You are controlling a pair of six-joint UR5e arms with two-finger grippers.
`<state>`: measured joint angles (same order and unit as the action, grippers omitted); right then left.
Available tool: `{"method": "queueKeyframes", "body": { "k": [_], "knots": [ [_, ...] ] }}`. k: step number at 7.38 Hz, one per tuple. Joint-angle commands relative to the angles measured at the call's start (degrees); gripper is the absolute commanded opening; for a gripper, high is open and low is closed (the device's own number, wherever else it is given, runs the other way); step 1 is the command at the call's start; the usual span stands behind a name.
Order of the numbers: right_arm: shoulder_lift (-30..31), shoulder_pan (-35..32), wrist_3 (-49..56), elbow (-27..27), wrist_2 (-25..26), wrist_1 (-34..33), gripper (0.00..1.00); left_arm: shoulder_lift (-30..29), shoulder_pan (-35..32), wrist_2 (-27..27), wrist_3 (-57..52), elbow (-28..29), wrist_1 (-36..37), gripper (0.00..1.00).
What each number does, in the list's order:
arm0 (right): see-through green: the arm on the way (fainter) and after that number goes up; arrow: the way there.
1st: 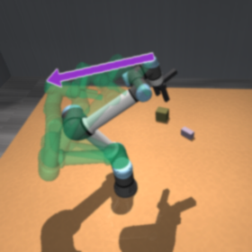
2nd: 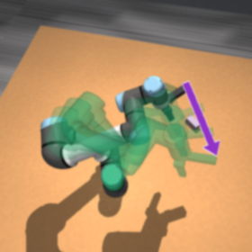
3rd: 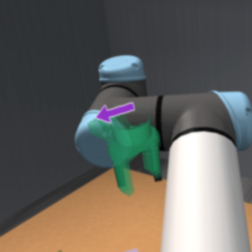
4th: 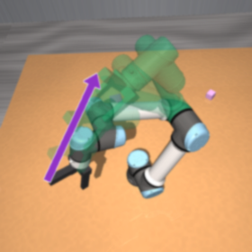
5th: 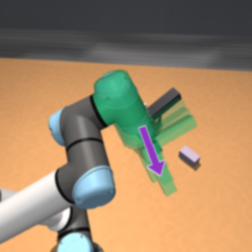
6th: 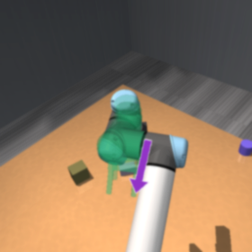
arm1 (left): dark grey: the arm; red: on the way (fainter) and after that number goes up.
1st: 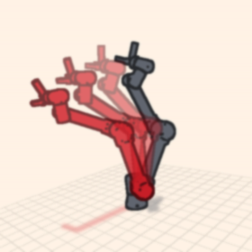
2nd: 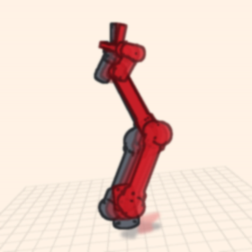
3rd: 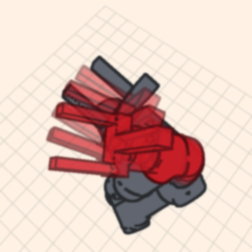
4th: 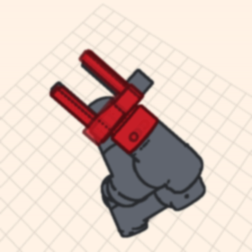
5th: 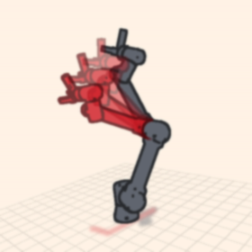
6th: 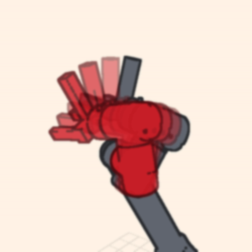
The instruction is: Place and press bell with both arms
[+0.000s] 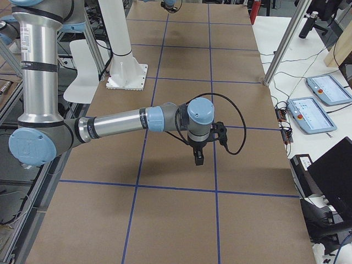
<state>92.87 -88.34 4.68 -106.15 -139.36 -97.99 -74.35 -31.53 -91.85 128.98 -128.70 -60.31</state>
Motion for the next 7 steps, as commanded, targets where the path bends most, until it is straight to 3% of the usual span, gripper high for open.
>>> {"method": "queueKeyframes", "body": {
  "k": [1, 5, 6, 7],
  "knots": [
    [0.0, 0.0, 0.1, 0.4, 0.6, 0.1, 1.00, -9.3, -4.1, 7.3, -14.5, 0.1, 2.5, 0.00],
    [0.0, 0.0, 0.0, 0.4, 0.1, 0.0, 1.00, -31.8, -3.7, 23.2, -42.2, 1.3, 1.9, 0.00],
    [0.3, -0.1, 0.1, 0.4, 0.2, 0.0, 1.00, -37.6, -2.2, 25.2, -47.6, 2.8, -0.8, 0.00],
    [0.5, -0.1, 0.1, 0.4, 0.2, 0.1, 1.00, -40.6, -0.6, 27.0, -52.7, 4.6, -9.0, 0.00]
  ]
}}
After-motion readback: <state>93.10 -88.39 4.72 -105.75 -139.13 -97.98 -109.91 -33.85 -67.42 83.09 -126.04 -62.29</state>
